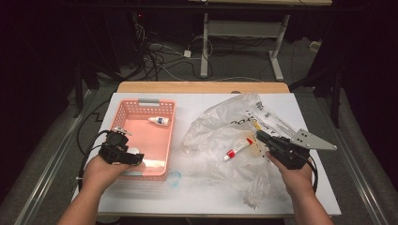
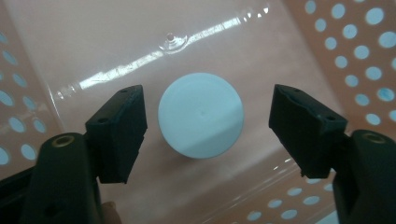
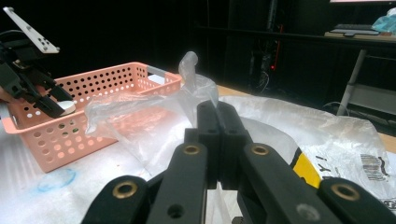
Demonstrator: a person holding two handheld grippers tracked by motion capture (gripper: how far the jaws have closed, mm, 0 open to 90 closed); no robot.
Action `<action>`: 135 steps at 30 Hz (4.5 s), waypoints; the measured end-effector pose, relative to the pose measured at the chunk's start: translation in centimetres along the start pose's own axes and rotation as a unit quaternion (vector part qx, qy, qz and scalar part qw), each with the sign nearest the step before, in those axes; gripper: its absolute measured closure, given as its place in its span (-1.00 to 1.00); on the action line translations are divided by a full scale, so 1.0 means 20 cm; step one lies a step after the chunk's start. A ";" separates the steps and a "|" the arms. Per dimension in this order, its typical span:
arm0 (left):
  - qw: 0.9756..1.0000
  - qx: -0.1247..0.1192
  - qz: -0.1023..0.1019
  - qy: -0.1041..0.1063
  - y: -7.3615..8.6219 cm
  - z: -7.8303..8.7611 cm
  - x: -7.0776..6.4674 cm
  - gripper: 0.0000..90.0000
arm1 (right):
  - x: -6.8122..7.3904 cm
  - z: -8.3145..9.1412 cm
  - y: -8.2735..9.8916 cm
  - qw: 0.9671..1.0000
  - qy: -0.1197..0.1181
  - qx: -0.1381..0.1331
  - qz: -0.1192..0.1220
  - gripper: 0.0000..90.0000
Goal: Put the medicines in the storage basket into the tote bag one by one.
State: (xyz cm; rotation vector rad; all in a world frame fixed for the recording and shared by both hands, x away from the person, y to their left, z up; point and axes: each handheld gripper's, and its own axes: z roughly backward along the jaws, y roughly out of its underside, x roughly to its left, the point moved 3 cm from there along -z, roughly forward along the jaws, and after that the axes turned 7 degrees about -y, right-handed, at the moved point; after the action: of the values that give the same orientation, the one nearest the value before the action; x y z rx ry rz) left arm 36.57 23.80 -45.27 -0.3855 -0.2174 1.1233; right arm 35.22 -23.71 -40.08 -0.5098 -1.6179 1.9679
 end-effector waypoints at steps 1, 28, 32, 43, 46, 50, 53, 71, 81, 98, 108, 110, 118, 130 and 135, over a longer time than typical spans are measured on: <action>1.000 0.007 -0.002 -0.001 0.00 0.00 0.00 -0.37 | 0.00 0.00 0.00 1.000 -0.001 0.000 0.000 1.00; 1.000 0.011 -0.018 -0.015 -0.02 -0.02 -0.01 0.09 | 0.00 0.00 0.00 1.000 0.001 0.001 -0.001 1.00; 1.000 -0.015 -0.017 -0.005 0.00 0.01 -0.02 0.09 | 0.00 0.00 0.00 1.000 0.001 0.001 0.000 1.00; 0.995 -0.102 -0.013 0.013 0.04 0.06 -0.09 0.09 | 0.00 0.00 0.00 1.000 0.001 0.001 -0.002 1.00; 0.993 -0.120 -0.013 0.015 0.05 0.08 -0.10 0.09 | 0.00 0.00 0.00 1.000 0.002 0.001 -0.002 1.00; 0.989 -0.144 -0.013 0.019 0.07 0.09 -0.12 0.09 | 0.00 0.00 0.00 1.000 0.002 0.001 -0.003 1.00; 0.986 -0.164 -0.011 0.023 0.08 0.10 -0.13 0.09 | 0.00 0.00 0.00 1.000 0.002 0.001 -0.003 1.00; 0.970 -0.241 -0.002 0.041 0.11 0.16 -0.22 0.09 | 0.00 0.00 0.01 1.000 0.002 0.000 -0.002 1.00; 0.963 -0.265 -0.009 0.054 0.08 0.20 -0.29 0.09 | 0.00 0.00 0.00 1.000 0.001 -0.001 0.001 1.00; 0.953 -0.292 -0.032 0.075 0.02 0.24 -0.43 0.09 | 0.01 0.00 0.00 1.000 0.000 0.000 0.000 1.00; 0.950 -0.295 -0.050 0.094 -0.03 0.23 -0.54 0.09 | 0.01 0.00 0.00 1.000 -0.001 -0.001 0.002 1.00; 0.949 -0.294 -0.055 0.097 -0.03 0.22 -0.56 0.09 | 0.01 0.00 0.00 1.000 -0.002 -0.001 0.001 1.00; 0.949 -0.289 -0.069 0.108 -0.07 0.19 -0.64 0.09 | 0.01 0.00 0.00 1.000 -0.002 -0.002 0.002 1.00; 0.948 -0.282 -0.085 0.120 -0.13 0.14 -0.76 0.09 | 0.01 0.00 -0.01 1.000 -0.003 -0.004 0.002 1.00; 0.948 -0.280 -0.089 0.123 -0.16 0.13 -0.80 0.09 | 0.01 0.00 0.00 1.000 -0.004 -0.002 0.002 1.00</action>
State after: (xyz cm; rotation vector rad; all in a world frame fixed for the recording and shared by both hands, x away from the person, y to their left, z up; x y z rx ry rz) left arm 31.64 8.61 -41.30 -0.9864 -0.3439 0.8100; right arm 35.10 -23.47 -40.00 -0.5063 -1.6284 1.9717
